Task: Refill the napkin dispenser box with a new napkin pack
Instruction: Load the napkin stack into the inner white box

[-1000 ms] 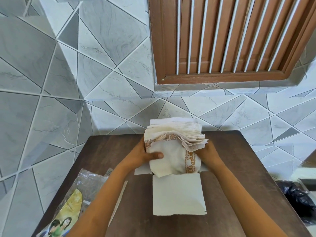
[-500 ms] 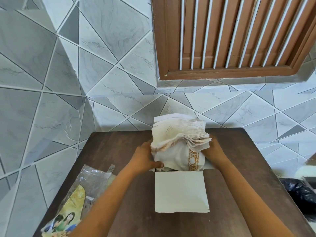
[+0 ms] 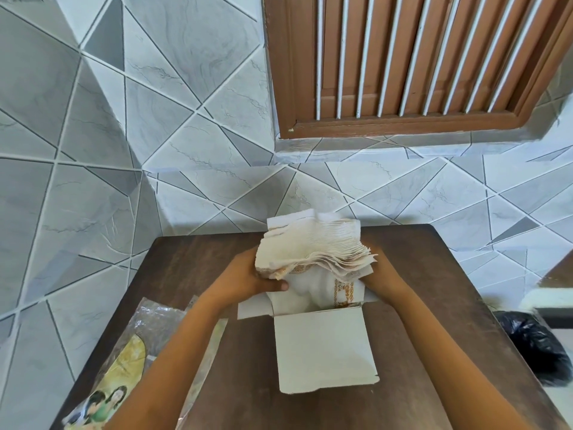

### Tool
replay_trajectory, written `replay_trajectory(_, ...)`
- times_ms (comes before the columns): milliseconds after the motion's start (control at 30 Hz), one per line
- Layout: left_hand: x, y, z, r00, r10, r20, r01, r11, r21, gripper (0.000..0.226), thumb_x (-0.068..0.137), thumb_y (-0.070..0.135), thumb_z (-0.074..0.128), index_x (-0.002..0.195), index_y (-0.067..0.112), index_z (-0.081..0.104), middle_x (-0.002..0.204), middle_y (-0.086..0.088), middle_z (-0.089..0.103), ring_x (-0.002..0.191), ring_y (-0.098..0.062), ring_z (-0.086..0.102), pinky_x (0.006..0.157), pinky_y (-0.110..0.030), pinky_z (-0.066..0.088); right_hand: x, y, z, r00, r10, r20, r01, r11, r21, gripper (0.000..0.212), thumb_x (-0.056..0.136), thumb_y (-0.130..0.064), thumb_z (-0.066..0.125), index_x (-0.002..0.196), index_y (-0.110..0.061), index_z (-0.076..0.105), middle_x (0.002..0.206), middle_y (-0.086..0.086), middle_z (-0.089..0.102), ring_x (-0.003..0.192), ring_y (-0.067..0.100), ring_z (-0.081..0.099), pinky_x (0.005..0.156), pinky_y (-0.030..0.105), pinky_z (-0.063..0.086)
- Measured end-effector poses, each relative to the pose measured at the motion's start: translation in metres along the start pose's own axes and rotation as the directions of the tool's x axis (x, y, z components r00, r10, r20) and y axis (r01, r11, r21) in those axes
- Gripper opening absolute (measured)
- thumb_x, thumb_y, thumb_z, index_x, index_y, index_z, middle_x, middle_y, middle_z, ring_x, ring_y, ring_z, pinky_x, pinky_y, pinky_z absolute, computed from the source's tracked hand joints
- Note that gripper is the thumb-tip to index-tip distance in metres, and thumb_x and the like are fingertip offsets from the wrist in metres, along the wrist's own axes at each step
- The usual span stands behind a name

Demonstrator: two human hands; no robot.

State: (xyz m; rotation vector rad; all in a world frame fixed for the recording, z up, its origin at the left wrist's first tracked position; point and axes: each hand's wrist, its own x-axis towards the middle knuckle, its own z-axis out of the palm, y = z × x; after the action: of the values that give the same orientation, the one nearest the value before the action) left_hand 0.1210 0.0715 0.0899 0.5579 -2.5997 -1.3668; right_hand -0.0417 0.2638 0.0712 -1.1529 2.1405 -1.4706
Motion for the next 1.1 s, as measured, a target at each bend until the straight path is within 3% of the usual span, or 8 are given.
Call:
replay_trajectory(167,-0.001,-0.007,-0.002,0.998,-0.008,0.064,0.005,0.999,0.040,0.045,0.061,0.024,0.085,0.100,0.026,0.063,0.109,-0.002,0.067,0.098,-0.016,0.063,0.088,-0.034,0.051,0.001,0.000,-0.008,0.994,0.052,0.101,-0.045,0.996,-0.079,0.045,0.083,0.015,0.049,0.067,-0.027,0.054,0.058,-0.023,0.066,0.060,-0.017,0.055,0.056,0.003,0.041)
replay_trajectory(300,0.007,-0.020,-0.003,0.989,-0.069,0.129,0.053,0.991,0.121,0.068,0.047,0.056,0.082,0.107,0.033,0.061,0.112,0.003,0.063,0.100,-0.014,0.062,0.091,-0.044,0.052,0.003,-0.007,-0.010,0.986,0.060,0.158,-0.047,0.995,-0.086,0.040,0.085,0.012,0.049,0.074,-0.025,0.057,0.075,-0.006,0.062,0.064,-0.020,0.055,0.063,0.002,0.043)
replay_trajectory(500,0.003,-0.026,0.010,0.982,-0.037,0.184,0.026,0.998,0.063,0.067,0.067,0.025,0.081,0.126,0.026,0.051,0.128,0.003,0.056,0.113,-0.011,0.056,0.100,-0.031,0.046,-0.005,-0.007,-0.010,0.966,0.040,0.256,-0.021,0.997,-0.073,0.031,0.087,0.010,0.048,0.101,-0.017,0.050,0.104,-0.002,0.055,0.089,-0.002,0.056,0.076,0.000,0.040)
replay_trajectory(633,0.003,-0.030,0.013,0.983,-0.012,0.183,0.015,1.000,-0.011,0.062,0.070,0.017,0.080,0.126,0.022,0.052,0.123,0.007,0.060,0.102,0.005,0.058,0.087,-0.014,0.046,-0.004,-0.011,-0.012,0.950,0.076,0.304,-0.037,0.991,-0.130,0.030,0.087,0.005,0.051,0.105,-0.019,0.049,0.109,0.000,0.055,0.100,0.015,0.054,0.086,0.008,0.043)
replay_trajectory(833,0.000,-0.036,0.020,0.982,-0.010,0.187,0.031,0.994,-0.108,0.063,0.069,0.010,0.080,0.126,0.016,0.052,0.119,0.007,0.062,0.102,0.004,0.059,0.088,-0.016,0.046,-0.008,-0.019,-0.011,0.956,0.052,0.290,-0.032,0.997,-0.073,0.033,0.087,0.006,0.050,0.109,-0.018,0.046,0.111,-0.010,0.043,0.095,0.007,0.048,0.075,-0.003,0.039)
replay_trajectory(933,-0.002,-0.036,0.022,0.984,-0.001,0.178,0.025,0.990,-0.135,0.063,0.070,0.006,0.078,0.126,0.015,0.050,0.115,0.012,0.061,0.097,0.012,0.058,0.082,-0.008,0.045,-0.010,-0.012,-0.009,0.960,0.058,0.275,-0.040,0.997,-0.070,0.030,0.083,-0.016,0.063,0.100,-0.034,0.047,0.110,-0.014,0.050,0.104,0.011,0.053,0.100,0.028,0.044)
replay_trajectory(1033,-0.003,-0.038,0.024,0.988,0.020,0.151,0.000,0.991,-0.132,0.065,0.067,0.012,0.079,0.125,0.018,0.050,0.117,0.013,0.061,0.101,0.010,0.058,0.085,-0.010,0.045,-0.016,-0.009,-0.008,0.967,-0.031,0.253,0.068,0.988,-0.137,0.063,0.055,-0.077,0.060,0.102,-0.038,0.045,0.109,-0.017,0.052,0.099,-0.011,0.056,0.093,0.012,0.043)
replay_trajectory(1100,-0.004,-0.039,0.025,0.989,0.026,0.146,-0.007,0.992,-0.124,0.063,0.067,0.013,0.080,0.124,0.019,0.052,0.117,0.012,0.062,0.103,0.004,0.060,0.086,-0.013,0.047,-0.018,-0.009,-0.008,0.963,-0.041,0.267,0.077,0.990,-0.123,0.075,0.048,-0.084,0.054,0.106,-0.037,0.043,0.112,-0.018,0.050,0.102,-0.013,0.054,0.092,0.008,0.041)
